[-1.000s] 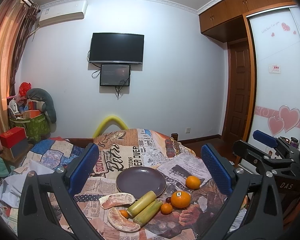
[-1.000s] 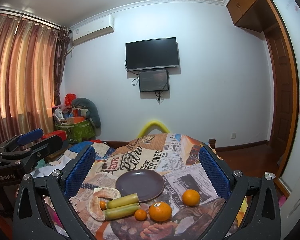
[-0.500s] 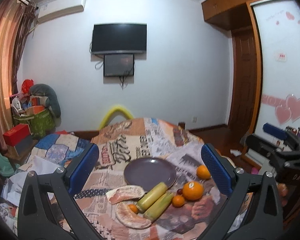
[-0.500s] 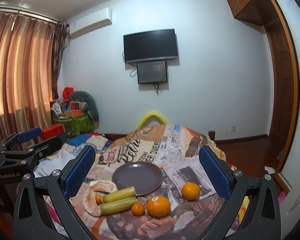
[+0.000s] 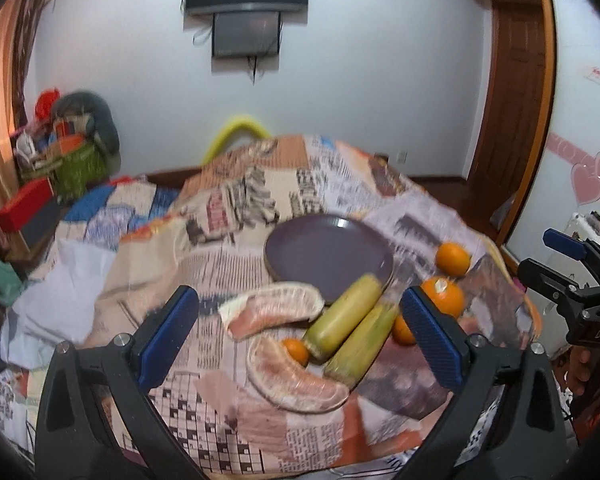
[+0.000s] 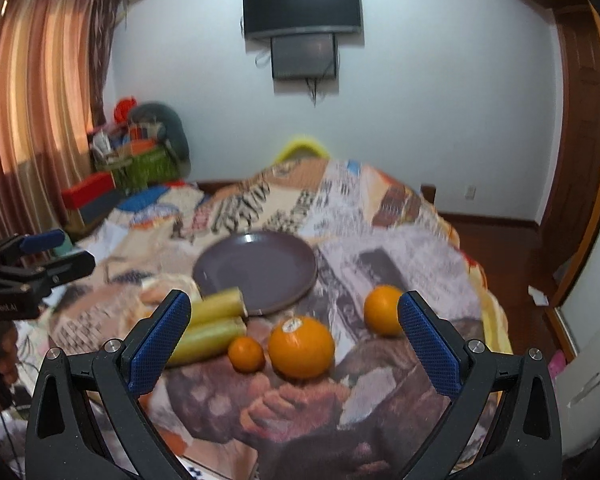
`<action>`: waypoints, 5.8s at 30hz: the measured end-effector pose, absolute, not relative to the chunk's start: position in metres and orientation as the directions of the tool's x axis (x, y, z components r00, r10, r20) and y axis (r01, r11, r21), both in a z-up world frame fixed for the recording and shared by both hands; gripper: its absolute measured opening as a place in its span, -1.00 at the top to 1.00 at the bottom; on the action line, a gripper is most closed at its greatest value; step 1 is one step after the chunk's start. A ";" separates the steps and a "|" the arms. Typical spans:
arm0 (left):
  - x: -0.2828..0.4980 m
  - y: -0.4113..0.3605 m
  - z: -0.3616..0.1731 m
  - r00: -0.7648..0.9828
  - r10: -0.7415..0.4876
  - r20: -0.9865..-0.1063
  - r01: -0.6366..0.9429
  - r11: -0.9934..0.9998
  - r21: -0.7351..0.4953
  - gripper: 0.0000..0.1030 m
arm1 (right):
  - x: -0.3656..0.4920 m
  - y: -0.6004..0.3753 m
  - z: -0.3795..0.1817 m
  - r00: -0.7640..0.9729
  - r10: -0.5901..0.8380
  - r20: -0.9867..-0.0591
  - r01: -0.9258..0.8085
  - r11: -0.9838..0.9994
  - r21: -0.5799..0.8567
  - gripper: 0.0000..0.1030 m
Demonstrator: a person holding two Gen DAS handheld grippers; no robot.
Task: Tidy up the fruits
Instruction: 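Lower both tools toward the fruits beside the dark plate, then grasp the stickered large orange with the right tool while the left grasps a pomelo segment, then carry both fruits onto the dark plate and open both tools, then grasp the second large orange with the right tool while the left approaches the corn cobs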
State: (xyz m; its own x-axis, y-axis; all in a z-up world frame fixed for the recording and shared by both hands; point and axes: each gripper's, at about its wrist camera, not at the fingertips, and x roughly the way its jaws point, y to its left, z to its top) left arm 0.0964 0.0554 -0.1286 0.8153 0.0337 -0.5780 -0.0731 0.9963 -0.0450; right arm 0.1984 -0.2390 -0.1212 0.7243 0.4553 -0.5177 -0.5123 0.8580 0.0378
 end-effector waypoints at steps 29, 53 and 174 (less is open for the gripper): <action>0.144 0.093 -0.242 0.580 -0.066 -0.812 -0.168 0.965 -0.199 -0.31 | 0.272 -0.224 -0.206 0.498 0.446 -0.744 -0.505 0.846 0.170 -0.63; 0.137 0.095 -0.216 0.628 -0.093 -0.773 -0.149 0.960 -0.237 0.19 | 0.276 -0.225 -0.202 0.490 0.463 -0.738 -0.491 0.847 0.205 -0.29; 0.222 0.102 -0.145 0.718 -0.002 -0.696 -0.056 0.997 -0.061 -0.67 | 0.321 -0.206 -0.131 0.626 0.426 -0.653 -0.536 0.843 0.035 -0.52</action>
State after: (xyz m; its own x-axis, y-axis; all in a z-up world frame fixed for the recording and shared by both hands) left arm 0.2217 0.1017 -0.1453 0.7177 -0.0022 -0.6964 -0.0565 0.9965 -0.0613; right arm 0.3207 -0.2061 -0.1306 0.6264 0.4255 -0.6531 -0.5362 0.8433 0.0352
